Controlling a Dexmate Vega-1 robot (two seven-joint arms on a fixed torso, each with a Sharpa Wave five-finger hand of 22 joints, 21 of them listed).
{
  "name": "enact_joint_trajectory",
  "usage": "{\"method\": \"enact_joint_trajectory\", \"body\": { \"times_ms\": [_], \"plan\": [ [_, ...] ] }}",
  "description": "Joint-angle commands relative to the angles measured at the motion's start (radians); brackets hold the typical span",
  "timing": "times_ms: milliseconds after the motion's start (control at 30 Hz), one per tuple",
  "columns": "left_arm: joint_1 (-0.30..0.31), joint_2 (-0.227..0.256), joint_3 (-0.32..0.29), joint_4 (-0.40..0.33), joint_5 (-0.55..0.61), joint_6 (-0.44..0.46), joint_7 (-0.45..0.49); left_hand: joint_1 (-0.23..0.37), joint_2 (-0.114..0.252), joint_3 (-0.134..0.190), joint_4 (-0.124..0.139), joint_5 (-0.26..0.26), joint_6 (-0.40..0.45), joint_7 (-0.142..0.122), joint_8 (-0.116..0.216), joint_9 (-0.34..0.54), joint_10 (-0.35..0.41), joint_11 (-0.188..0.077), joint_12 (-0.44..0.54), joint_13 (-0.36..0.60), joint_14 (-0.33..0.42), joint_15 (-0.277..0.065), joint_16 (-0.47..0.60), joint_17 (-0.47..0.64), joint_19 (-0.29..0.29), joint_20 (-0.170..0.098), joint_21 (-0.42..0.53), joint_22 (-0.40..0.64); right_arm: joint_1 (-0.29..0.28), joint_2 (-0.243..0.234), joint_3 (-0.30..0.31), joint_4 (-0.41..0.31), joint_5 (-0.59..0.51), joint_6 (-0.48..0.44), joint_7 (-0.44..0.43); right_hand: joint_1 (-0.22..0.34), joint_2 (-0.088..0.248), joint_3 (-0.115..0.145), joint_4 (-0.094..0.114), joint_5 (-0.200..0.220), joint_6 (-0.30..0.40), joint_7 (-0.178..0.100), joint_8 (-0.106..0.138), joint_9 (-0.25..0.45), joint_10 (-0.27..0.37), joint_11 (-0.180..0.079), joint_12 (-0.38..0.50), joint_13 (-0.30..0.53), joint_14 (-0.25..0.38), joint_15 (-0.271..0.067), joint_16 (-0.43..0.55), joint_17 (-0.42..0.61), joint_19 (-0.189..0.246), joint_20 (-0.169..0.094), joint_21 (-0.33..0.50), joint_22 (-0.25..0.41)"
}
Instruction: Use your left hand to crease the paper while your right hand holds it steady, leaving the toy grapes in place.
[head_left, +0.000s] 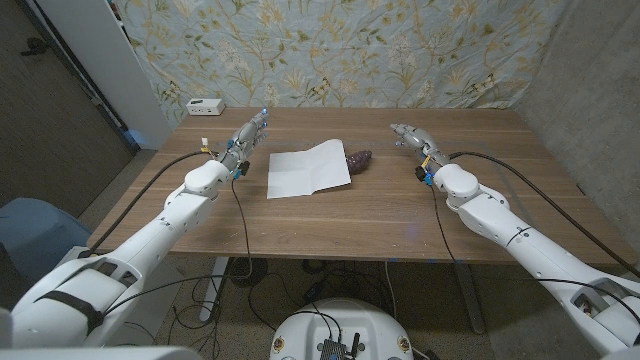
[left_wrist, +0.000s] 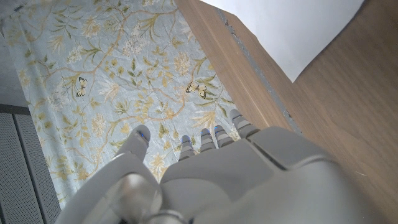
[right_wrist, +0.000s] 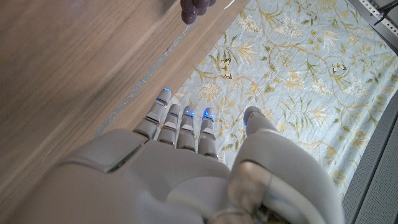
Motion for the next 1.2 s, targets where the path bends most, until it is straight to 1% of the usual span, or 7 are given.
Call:
{"method": "enact_joint_trajectory", "body": {
  "times_ms": [33, 200, 467, 567, 600, 933, 1200],
  "plan": [
    [0.044, 0.042, 0.009, -0.094, 0.086, 0.033, 0.088, 0.007, 0.001, 0.005, -0.002, 0.006, 0.021, 0.005, 0.008, 0.004, 0.011, 0.000, 0.005, 0.005, 0.012, -0.003, 0.007, 0.001, 0.010, 0.002, 0.004, 0.002, 0.012, -0.055, -0.036, -0.129, -0.115, -0.091, -0.049, 0.007, 0.005, 0.017, 0.002, 0.008, 0.012, -0.004, 0.004, 0.003, 0.018, 0.001, 0.012, 0.005, 0.007, -0.004, 0.012, 0.006, 0.005, -0.009, -0.003, 0.003],
    [0.073, 0.061, -0.002, -0.135, 0.088, 0.040, 0.107, 0.008, 0.001, 0.006, -0.003, 0.006, 0.037, 0.009, 0.010, 0.004, 0.019, 0.004, 0.007, 0.005, 0.018, -0.001, 0.007, 0.001, 0.012, -0.001, 0.005, 0.002, 0.028, -0.066, -0.056, -0.160, -0.168, -0.118, -0.049, 0.011, 0.005, 0.030, 0.006, 0.010, 0.018, -0.006, 0.004, 0.003, 0.035, 0.003, 0.016, 0.005, 0.016, -0.009, 0.017, 0.009, 0.011, -0.014, -0.005, 0.003],
    [0.102, 0.101, 0.001, -0.195, 0.143, 0.071, 0.155, 0.008, 0.002, 0.007, -0.006, 0.006, 0.072, 0.019, 0.013, 0.004, 0.049, 0.006, 0.012, 0.005, 0.038, 0.000, 0.011, 0.001, 0.028, -0.003, 0.009, 0.002, 0.055, -0.067, -0.083, -0.163, -0.227, -0.138, -0.032, 0.013, 0.002, 0.040, 0.009, 0.011, 0.021, -0.009, 0.002, 0.003, 0.059, 0.002, 0.022, 0.006, 0.027, -0.014, 0.023, 0.012, 0.019, -0.019, -0.008, 0.003],
    [0.110, 0.117, 0.005, -0.216, 0.177, 0.081, 0.179, 0.008, 0.002, 0.007, -0.006, 0.006, 0.083, 0.023, 0.014, 0.004, 0.052, 0.005, 0.012, 0.005, 0.041, 0.000, 0.010, 0.001, 0.030, -0.003, 0.009, 0.002, 0.059, -0.067, -0.087, -0.166, -0.242, -0.139, -0.030, 0.016, 0.000, 0.044, 0.009, 0.012, 0.023, -0.009, 0.002, 0.003, 0.064, 0.002, 0.023, 0.006, 0.031, -0.020, 0.024, 0.012, 0.021, -0.021, -0.008, 0.003],
    [0.112, 0.120, 0.006, -0.220, 0.182, 0.083, 0.182, 0.008, 0.002, 0.008, -0.007, 0.006, 0.087, 0.025, 0.013, 0.004, 0.055, -0.006, 0.012, 0.005, 0.042, 0.000, 0.009, 0.001, 0.031, -0.003, 0.009, 0.002, 0.060, -0.068, -0.088, -0.168, -0.246, -0.140, -0.028, 0.017, 0.000, 0.046, 0.008, 0.012, 0.024, -0.009, 0.001, 0.003, 0.067, 0.004, 0.024, 0.006, 0.034, -0.022, 0.025, 0.012, 0.026, -0.022, -0.008, 0.003],
    [0.137, 0.135, 0.005, -0.247, 0.211, 0.091, 0.206, 0.009, 0.014, 0.014, -0.004, 0.007, 0.125, 0.028, 0.016, 0.004, 0.076, -0.003, 0.014, 0.005, 0.053, -0.001, 0.009, 0.002, 0.038, -0.004, 0.009, 0.002, 0.083, -0.093, -0.114, -0.230, -0.320, -0.221, 0.001, 0.023, -0.003, 0.056, 0.007, 0.013, 0.026, -0.010, 0.000, 0.003, 0.074, -0.004, 0.023, 0.006, 0.039, -0.029, 0.028, 0.012, 0.033, -0.027, -0.010, 0.003],
    [0.166, 0.141, -0.009, -0.270, 0.188, 0.093, 0.203, 0.005, 0.015, 0.014, -0.001, 0.007, 0.149, 0.031, 0.019, 0.004, 0.080, -0.004, 0.012, 0.005, 0.054, -0.004, 0.008, 0.002, 0.039, -0.005, 0.009, 0.002, 0.109, -0.107, -0.150, -0.269, -0.387, -0.288, 0.036, 0.027, -0.004, 0.062, 0.005, 0.013, 0.035, -0.014, 0.002, 0.003, 0.074, -0.010, 0.021, 0.006, 0.039, -0.036, 0.028, 0.013, 0.034, -0.029, -0.014, 0.003]
  ]
}}
